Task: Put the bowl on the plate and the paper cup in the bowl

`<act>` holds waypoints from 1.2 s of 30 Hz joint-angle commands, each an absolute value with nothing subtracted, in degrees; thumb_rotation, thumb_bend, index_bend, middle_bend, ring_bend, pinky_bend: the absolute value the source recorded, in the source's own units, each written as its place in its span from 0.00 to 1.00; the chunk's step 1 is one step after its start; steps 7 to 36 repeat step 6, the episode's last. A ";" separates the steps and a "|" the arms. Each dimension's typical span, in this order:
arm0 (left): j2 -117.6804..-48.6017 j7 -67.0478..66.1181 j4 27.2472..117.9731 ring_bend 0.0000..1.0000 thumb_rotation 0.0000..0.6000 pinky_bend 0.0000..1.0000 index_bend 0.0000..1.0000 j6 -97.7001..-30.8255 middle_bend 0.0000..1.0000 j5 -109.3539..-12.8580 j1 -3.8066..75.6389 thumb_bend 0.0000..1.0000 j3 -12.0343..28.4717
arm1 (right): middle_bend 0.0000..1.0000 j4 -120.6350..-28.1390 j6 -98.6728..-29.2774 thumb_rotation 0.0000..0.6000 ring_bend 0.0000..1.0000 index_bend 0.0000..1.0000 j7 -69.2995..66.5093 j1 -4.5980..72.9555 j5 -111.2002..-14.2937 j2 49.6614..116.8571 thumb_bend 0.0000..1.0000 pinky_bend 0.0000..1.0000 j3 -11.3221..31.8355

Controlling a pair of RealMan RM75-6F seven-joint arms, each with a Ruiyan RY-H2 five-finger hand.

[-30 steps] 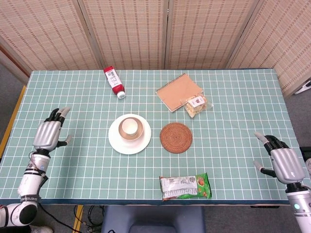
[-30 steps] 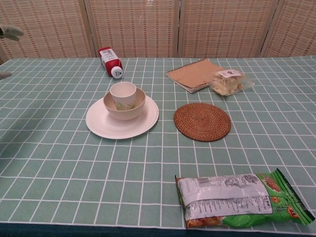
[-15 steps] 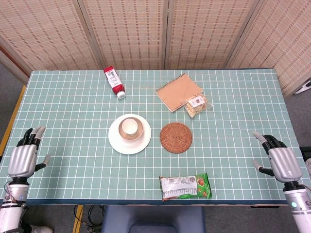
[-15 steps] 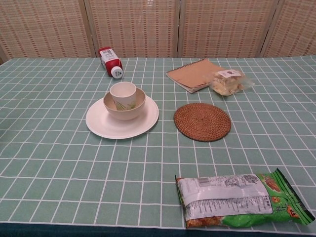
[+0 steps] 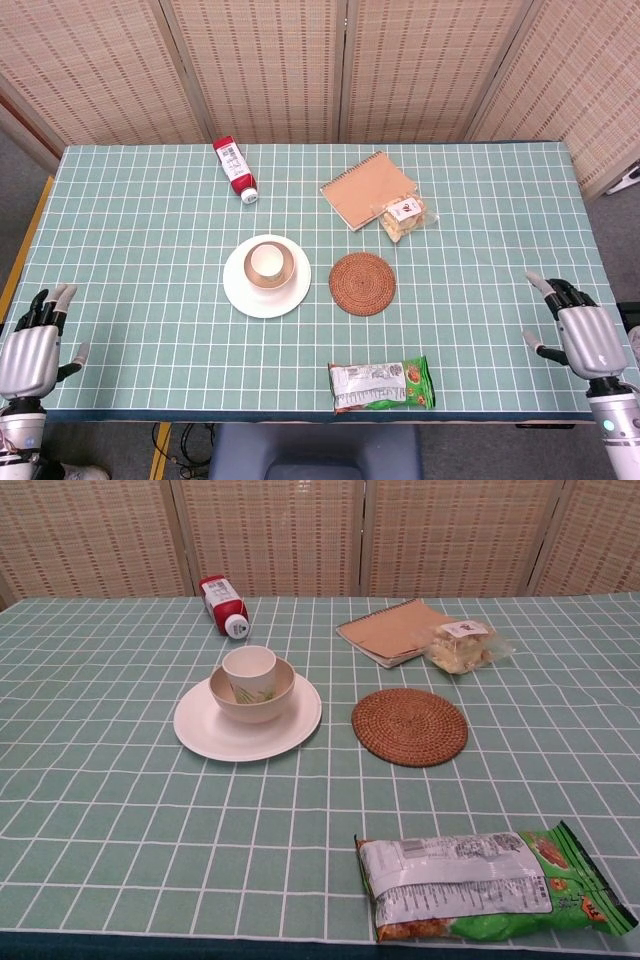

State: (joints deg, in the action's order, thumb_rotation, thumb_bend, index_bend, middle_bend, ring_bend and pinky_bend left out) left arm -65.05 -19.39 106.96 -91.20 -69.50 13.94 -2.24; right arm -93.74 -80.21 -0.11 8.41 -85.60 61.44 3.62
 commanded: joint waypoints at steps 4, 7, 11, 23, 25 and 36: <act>-65.10 -20.24 108.05 0.03 1.00 0.22 0.07 -91.36 0.00 -70.65 12.48 0.33 -1.75 | 0.24 -93.46 -80.33 1.00 0.16 0.12 -0.28 8.25 -85.45 61.63 0.25 0.30 3.59; -65.39 -20.69 107.97 0.03 1.00 0.22 0.07 -91.30 0.00 -71.10 12.19 0.33 -1.47 | 0.24 -93.43 -80.34 1.00 0.16 0.12 -0.37 8.22 -85.46 61.64 0.25 0.30 3.56; -65.39 -20.69 107.97 0.03 1.00 0.22 0.07 -91.30 0.00 -71.10 12.19 0.33 -1.47 | 0.24 -93.43 -80.34 1.00 0.16 0.12 -0.37 8.22 -85.46 61.64 0.25 0.30 3.56; -65.39 -20.69 107.97 0.03 1.00 0.22 0.07 -91.30 0.00 -71.10 12.19 0.33 -1.47 | 0.24 -93.43 -80.34 1.00 0.16 0.12 -0.37 8.22 -85.46 61.64 0.25 0.30 3.56; -65.39 -20.69 107.97 0.03 1.00 0.22 0.07 -91.30 0.00 -71.10 12.19 0.33 -1.47 | 0.24 -93.43 -80.34 1.00 0.16 0.12 -0.37 8.22 -85.46 61.64 0.25 0.30 3.56; -65.39 -20.69 107.97 0.03 1.00 0.22 0.07 -91.30 0.00 -71.10 12.19 0.33 -1.47 | 0.24 -93.43 -80.34 1.00 0.16 0.12 -0.37 8.22 -85.46 61.64 0.25 0.30 3.56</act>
